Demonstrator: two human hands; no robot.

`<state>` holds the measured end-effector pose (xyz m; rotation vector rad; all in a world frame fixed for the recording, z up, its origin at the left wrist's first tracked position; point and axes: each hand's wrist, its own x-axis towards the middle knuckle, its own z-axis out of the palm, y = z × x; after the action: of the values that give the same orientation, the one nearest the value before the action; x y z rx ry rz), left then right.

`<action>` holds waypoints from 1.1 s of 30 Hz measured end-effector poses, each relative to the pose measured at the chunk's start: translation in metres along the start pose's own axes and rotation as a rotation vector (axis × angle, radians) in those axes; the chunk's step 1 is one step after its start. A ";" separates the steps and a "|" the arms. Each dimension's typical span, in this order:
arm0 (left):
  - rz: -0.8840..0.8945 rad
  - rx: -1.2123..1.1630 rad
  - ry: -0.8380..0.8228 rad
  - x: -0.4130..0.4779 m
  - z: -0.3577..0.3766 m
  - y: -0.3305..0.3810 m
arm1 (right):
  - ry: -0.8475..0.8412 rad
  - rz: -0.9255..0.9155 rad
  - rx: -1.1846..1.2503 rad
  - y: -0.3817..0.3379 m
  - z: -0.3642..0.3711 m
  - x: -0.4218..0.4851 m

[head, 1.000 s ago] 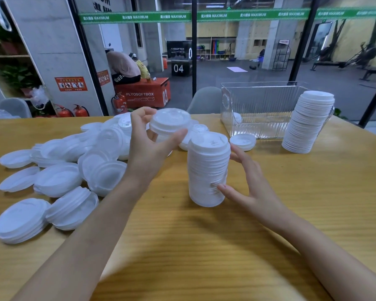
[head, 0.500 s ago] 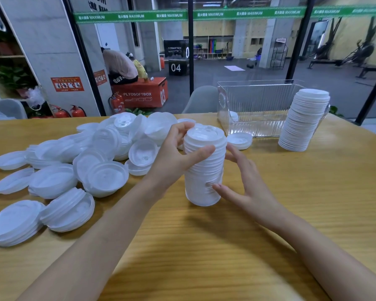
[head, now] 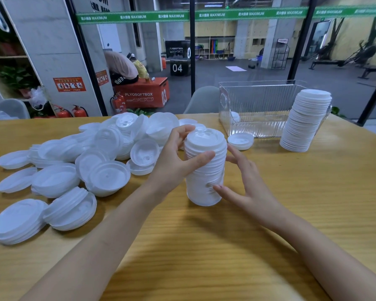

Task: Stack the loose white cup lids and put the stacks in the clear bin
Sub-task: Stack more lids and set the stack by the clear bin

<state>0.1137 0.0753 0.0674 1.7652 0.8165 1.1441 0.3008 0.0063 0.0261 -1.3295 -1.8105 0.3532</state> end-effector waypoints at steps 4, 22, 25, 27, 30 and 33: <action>-0.030 0.051 0.081 0.008 -0.016 -0.002 | 0.001 0.008 -0.002 0.001 -0.001 0.000; -0.250 1.180 0.261 0.027 -0.075 -0.070 | -0.018 0.018 -0.009 -0.001 -0.001 0.001; -0.263 1.193 0.256 0.028 -0.075 -0.070 | -0.015 0.015 -0.011 0.000 0.000 0.000; -0.266 1.181 0.270 0.029 -0.074 -0.070 | -0.014 0.017 -0.008 0.000 0.000 0.000; -0.256 1.125 0.302 0.029 -0.074 -0.069 | -0.019 0.023 -0.002 0.000 0.000 0.000; -0.239 1.053 0.300 0.029 -0.073 -0.066 | -0.021 0.023 0.002 0.001 0.000 0.000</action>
<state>0.0522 0.1498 0.0337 2.2106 2.0133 0.8610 0.3018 0.0069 0.0255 -1.3508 -1.8129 0.3822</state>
